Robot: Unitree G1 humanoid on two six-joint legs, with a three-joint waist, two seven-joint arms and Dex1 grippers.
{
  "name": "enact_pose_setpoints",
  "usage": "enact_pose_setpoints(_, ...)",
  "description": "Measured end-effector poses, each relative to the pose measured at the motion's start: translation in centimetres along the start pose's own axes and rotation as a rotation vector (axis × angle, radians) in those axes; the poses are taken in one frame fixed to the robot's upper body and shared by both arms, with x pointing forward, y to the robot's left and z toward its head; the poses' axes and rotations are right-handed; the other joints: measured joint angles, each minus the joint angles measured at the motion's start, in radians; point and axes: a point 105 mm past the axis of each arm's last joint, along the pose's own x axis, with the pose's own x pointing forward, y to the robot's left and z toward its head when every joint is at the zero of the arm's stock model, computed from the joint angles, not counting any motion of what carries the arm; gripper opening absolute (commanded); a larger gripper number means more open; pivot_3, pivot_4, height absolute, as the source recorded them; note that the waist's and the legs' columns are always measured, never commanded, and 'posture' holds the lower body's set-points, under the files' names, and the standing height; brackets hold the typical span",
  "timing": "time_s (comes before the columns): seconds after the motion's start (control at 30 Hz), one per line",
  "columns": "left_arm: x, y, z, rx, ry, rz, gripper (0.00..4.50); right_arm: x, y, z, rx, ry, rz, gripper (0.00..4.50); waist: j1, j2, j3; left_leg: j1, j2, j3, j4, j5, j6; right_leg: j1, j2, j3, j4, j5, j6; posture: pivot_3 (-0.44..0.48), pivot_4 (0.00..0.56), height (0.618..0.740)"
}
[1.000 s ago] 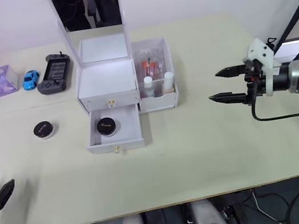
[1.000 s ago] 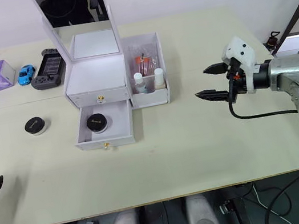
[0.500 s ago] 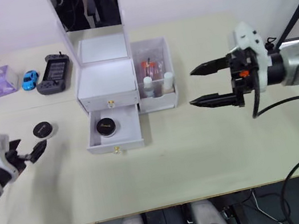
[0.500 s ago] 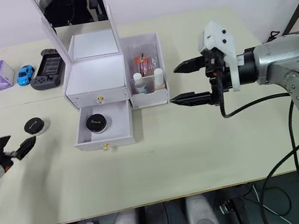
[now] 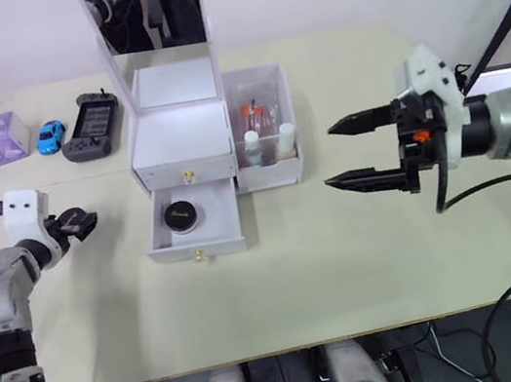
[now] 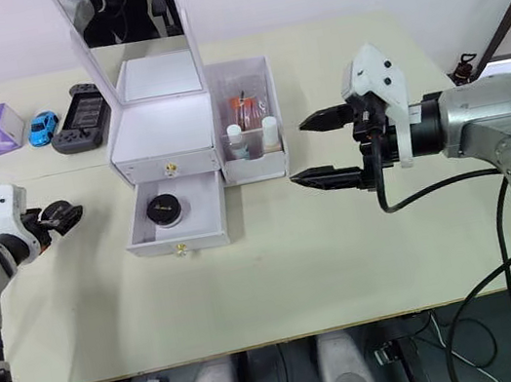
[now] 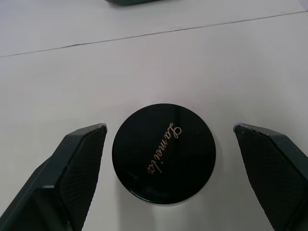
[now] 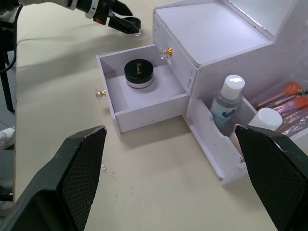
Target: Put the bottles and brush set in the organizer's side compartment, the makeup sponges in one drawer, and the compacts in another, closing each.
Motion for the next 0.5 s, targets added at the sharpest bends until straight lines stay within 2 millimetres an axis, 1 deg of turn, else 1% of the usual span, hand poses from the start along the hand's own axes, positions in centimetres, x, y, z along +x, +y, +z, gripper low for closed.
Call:
enact_pose_setpoints(0.13, 0.2, -0.3, -0.3, -0.004, 0.011, -0.010, 4.44, 0.0, -0.1, 0.0, 0.001, 0.005, -0.014, 4.50, 0.000, 0.000, 0.000, 0.000, 0.000, 0.000, 0.000, 0.000, 0.000, 0.000, 0.000, 0.000, 0.000, 0.000, 0.000, 0.000, 0.150, 0.740)
enact_pose_setpoints(0.17, 0.3, -0.3, -0.3, -0.005, 0.012, -0.011, 4.20, 0.0, -0.2, 0.0, 0.000, 0.005, -0.016, 4.50, 0.000, 0.000, 0.000, 0.000, 0.000, 0.000, 0.000, 0.000, 0.000, 0.000, 0.000, 0.000, 0.000, 0.000, 0.000, 0.000, 0.150, 0.740)
enact_pose_setpoints(0.23, 0.3, -0.3, -0.3, -0.009, 0.014, -0.012, 3.59, -0.1, -0.4, 0.4, -0.007, 0.003, -0.026, 4.50, 0.000, 0.000, 0.000, 0.000, 0.000, 0.000, 0.000, 0.000, 0.000, 0.000, 0.000, 0.000, 0.000, 0.000, 0.000, 0.000, 0.150, 0.740)
enact_pose_setpoints(0.3, 0.3, -0.3, -0.3, -0.013, 0.018, -0.012, 2.63, -0.1, -0.5, 0.8, -0.018, -0.001, -0.033, 4.50, 0.000, 0.000, 0.000, 0.000, 0.000, 0.000, 0.000, 0.000, 0.000, 0.000, 0.000, 0.000, 0.000, 0.000, 0.000, 0.000, 0.150, 0.740)
enact_pose_setpoints(0.4, 0.3, -0.3, -0.3, -0.018, 0.024, -0.011, 2.63, -0.1, -0.6, 1.2, -0.029, -0.003, -0.039, 4.50, 0.000, 0.000, 0.000, 0.000, 0.000, 0.000, 0.000, 0.000, 0.000, 0.000, 0.000, 0.000, 0.000, 0.000, 0.000, 0.000, 0.150, 0.740)
enact_pose_setpoints(0.5, 0.1, 0.1, -0.1, -0.028, 0.012, 0.004, 2.63, 0.0, -0.9, 1.2, -0.014, 0.006, -0.052, 4.50, -0.001, 0.000, 0.000, 0.000, 0.000, 0.000, 0.000, 0.000, 0.000, 0.000, 0.000, 0.000, 0.000, 0.000, 0.000, 0.000, 0.150, 0.740)
